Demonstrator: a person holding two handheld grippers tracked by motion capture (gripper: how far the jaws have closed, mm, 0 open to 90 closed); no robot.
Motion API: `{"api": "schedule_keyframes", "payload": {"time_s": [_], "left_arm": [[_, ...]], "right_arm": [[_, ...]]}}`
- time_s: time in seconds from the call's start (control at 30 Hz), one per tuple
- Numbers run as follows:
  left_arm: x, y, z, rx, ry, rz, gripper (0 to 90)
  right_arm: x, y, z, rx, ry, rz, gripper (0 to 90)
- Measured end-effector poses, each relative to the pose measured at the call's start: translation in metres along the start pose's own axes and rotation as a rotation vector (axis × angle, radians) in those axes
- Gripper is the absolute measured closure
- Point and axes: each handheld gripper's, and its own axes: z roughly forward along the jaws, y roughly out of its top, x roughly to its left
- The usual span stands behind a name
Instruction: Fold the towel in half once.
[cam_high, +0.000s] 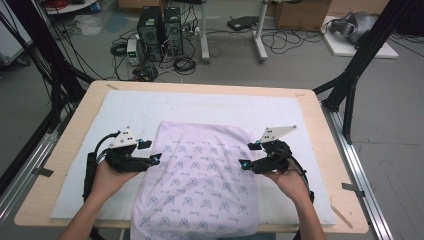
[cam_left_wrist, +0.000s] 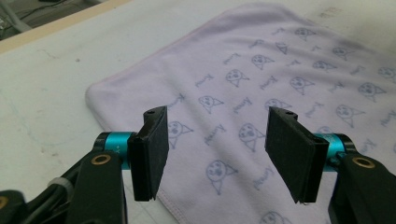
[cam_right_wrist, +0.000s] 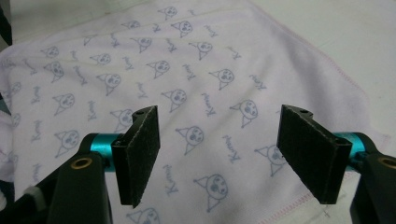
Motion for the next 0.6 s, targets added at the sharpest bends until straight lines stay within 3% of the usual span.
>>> {"api": "schedule_keyframes", "payload": {"time_s": [0.17,0.27,0.43,0.6], "left_arm": [[0.008,0.024,0.003,0.003,0.025,0.034,39.9],[0.015,0.038,0.006,-0.003,0.017,0.038,40.3],[0.039,0.055,0.021,0.0,0.023,-0.025,41.2],[0.064,0.06,0.044,0.037,0.066,-0.051,42.5]], "right_arm": [[-0.005,0.01,-0.005,-0.004,-0.011,-0.013,29.4],[-0.015,0.022,-0.009,-0.007,-0.03,-0.014,29.7],[-0.039,0.033,-0.008,0.002,-0.065,0.02,33.8],[-0.06,0.034,0.003,0.013,-0.111,0.038,43.4]]}}
